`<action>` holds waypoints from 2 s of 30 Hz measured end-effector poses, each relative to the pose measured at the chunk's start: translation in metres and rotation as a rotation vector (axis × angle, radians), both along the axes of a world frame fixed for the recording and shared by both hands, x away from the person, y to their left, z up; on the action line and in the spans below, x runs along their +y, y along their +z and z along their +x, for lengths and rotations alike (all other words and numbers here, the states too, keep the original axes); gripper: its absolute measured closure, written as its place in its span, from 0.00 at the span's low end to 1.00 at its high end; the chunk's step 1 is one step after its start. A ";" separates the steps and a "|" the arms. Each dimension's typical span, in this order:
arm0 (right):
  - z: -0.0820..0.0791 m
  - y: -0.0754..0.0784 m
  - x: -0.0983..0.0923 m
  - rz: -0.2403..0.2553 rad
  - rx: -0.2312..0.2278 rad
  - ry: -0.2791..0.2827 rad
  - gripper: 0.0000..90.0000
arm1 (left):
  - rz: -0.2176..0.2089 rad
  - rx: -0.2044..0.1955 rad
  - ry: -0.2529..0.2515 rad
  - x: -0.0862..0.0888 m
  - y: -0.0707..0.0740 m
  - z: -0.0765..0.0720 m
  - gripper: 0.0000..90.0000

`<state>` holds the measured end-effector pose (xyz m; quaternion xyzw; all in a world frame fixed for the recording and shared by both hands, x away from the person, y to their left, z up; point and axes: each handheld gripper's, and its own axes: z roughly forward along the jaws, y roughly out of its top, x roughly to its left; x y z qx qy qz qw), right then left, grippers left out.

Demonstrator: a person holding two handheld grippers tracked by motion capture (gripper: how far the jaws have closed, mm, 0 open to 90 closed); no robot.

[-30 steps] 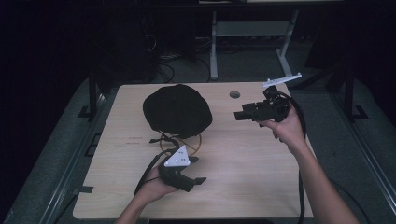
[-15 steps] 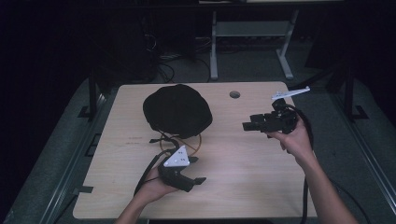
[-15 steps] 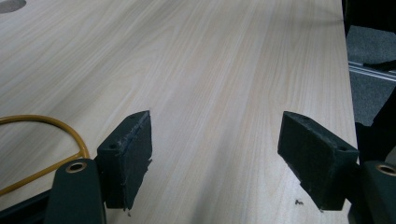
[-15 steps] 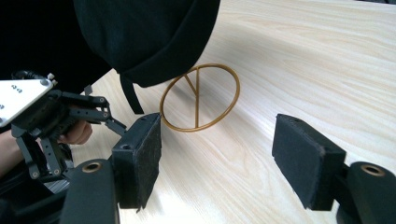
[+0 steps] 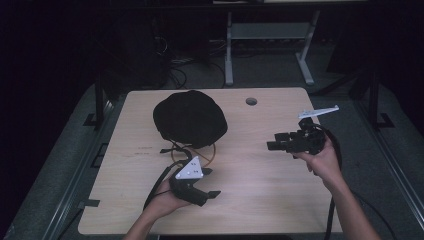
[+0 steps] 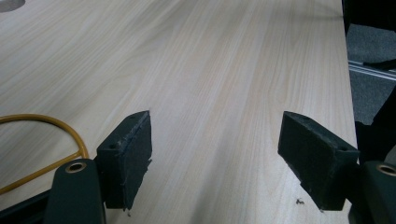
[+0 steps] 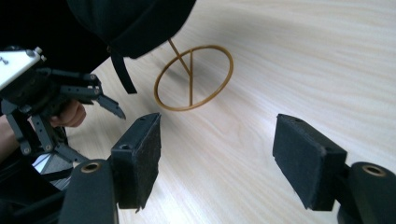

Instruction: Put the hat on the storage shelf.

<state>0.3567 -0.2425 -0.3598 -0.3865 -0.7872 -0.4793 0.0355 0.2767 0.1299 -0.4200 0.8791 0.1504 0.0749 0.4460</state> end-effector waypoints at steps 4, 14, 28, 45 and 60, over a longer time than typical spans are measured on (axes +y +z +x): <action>-0.004 -0.008 -0.005 -0.003 0.013 -0.007 0.35 | 0.005 0.000 0.000 0.000 0.000 0.000 0.28; -0.015 -0.018 -0.019 0.003 0.028 -0.015 0.34 | 0.007 0.001 0.002 0.000 -0.001 -0.001 0.28; -0.035 -0.035 -0.040 0.006 0.043 -0.038 0.33 | 0.007 0.007 0.005 -0.001 -0.002 -0.001 0.28; -0.067 -0.062 -0.055 0.014 0.041 -0.059 0.33 | 0.014 0.000 0.000 -0.001 -0.004 -0.002 0.28; -0.098 -0.080 -0.071 0.032 0.056 -0.082 0.31 | 0.004 0.003 -0.002 -0.001 -0.005 -0.002 0.28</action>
